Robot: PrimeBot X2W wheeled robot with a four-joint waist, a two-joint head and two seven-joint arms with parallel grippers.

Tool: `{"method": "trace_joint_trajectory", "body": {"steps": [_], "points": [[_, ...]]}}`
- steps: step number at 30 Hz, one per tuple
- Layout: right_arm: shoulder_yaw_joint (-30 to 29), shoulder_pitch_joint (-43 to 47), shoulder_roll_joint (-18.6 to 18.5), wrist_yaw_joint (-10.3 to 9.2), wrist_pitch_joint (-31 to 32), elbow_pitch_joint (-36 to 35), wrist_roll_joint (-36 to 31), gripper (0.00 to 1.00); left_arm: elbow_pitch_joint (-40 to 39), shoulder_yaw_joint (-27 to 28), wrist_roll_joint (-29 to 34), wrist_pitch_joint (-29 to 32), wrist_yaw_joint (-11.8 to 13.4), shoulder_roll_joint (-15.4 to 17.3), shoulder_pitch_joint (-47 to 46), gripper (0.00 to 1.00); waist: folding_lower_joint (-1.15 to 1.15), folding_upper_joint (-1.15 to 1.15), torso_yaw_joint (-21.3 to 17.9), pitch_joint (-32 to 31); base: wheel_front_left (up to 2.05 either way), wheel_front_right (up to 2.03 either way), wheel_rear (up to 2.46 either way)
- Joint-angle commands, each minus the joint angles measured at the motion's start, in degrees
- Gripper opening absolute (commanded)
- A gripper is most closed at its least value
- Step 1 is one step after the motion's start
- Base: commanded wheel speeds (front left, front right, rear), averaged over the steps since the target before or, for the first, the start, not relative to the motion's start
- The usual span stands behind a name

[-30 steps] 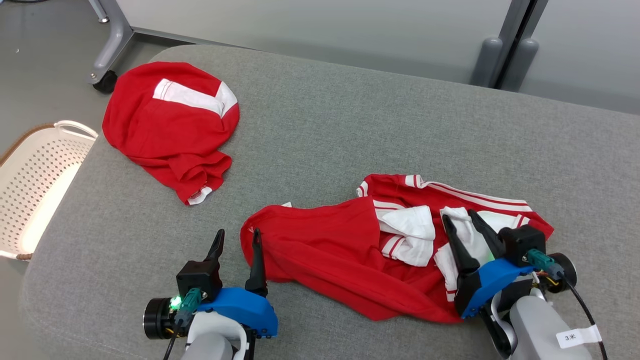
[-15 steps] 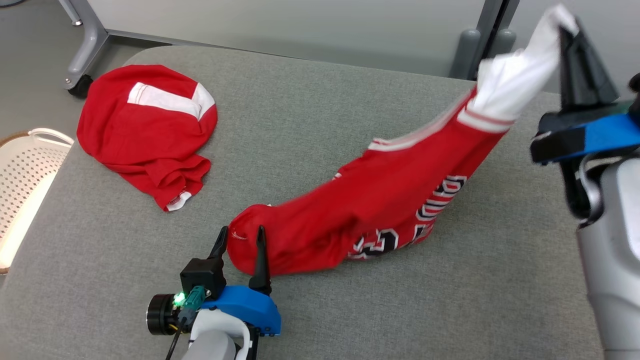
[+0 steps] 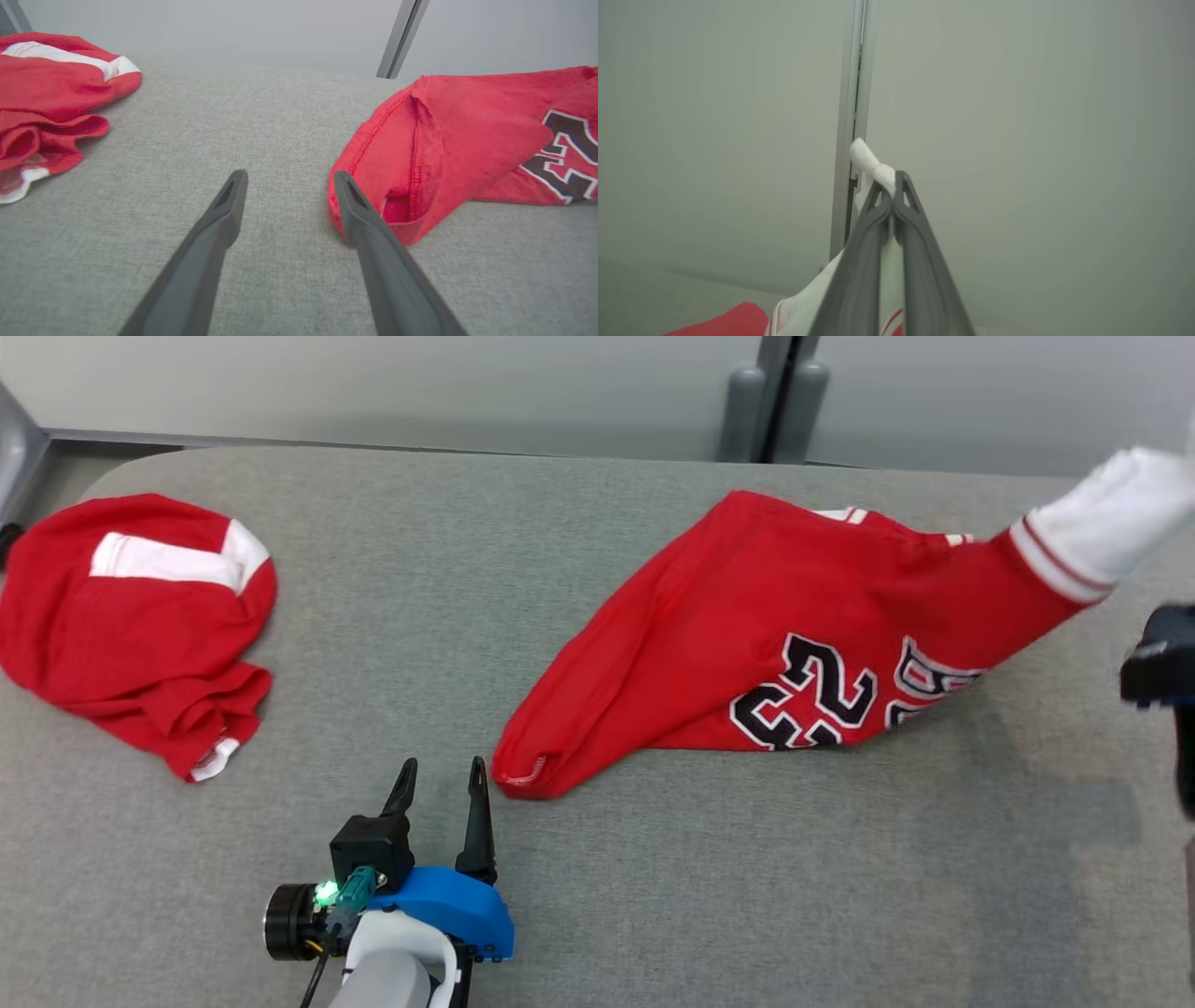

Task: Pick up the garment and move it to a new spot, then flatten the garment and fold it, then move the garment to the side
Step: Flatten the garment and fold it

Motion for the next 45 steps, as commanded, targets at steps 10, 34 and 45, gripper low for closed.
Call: {"method": "trace_joint_trajectory", "body": {"steps": [10,34,45], "points": [[-2.5,20.2,5.0,0.00,0.0,5.3,2.6,1.00,1.2,0.8,1.4,-0.2,-0.8,0.0,-1.0,1.00,0.00,0.00,-9.2,-1.0,0.00,0.00,0.00],[12.0,12.8,12.5,0.01,0.0,2.6,7.1,1.00,24.1,0.7,7.0,2.0,-4.7,0.0,-39.2,1.00,0.00,0.00,-22.1,11.7,0.00,0.00,0.00],[21.5,8.7,12.7,0.01,0.0,2.1,11.2,1.00,37.9,1.3,5.7,8.6,-5.1,1.4,-53.3,1.00,0.00,0.00,-27.1,16.9,0.00,0.00,0.00]]}}
